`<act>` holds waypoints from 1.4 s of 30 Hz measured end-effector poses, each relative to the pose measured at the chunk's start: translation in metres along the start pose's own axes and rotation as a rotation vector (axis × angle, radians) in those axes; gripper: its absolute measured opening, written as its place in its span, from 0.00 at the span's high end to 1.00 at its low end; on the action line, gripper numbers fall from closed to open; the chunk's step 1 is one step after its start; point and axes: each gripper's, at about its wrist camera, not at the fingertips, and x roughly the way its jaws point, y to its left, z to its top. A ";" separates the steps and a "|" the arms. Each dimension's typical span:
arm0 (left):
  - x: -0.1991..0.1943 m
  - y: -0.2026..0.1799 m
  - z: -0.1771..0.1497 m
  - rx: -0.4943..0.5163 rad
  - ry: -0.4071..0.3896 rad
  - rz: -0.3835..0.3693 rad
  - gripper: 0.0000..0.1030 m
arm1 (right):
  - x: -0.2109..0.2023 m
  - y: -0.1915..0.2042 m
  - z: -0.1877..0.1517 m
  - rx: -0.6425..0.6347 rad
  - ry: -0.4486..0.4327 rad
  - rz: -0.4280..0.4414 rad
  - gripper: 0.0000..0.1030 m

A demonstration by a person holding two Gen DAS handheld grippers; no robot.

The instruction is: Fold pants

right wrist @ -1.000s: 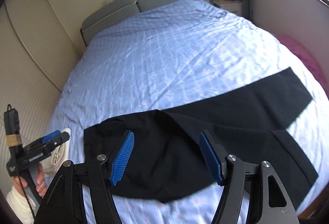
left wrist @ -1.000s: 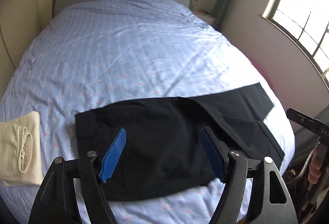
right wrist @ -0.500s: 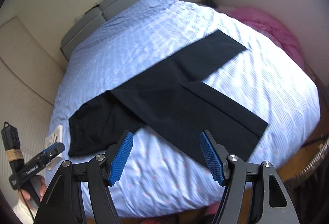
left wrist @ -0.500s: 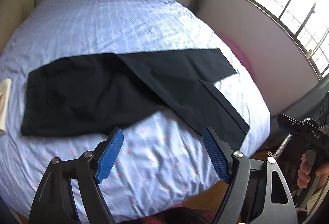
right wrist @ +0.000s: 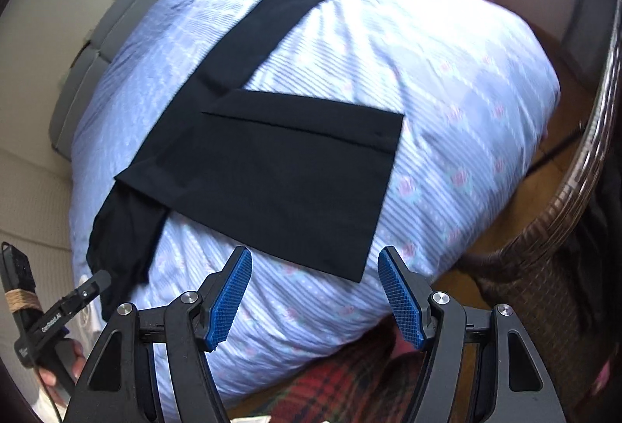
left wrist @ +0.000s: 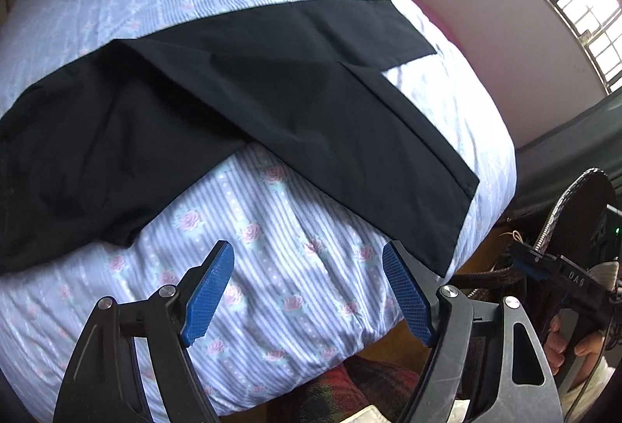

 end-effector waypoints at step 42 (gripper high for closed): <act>0.064 -0.044 0.258 -0.007 -0.050 -0.154 0.86 | 0.012 0.059 0.251 0.114 -0.275 0.192 0.77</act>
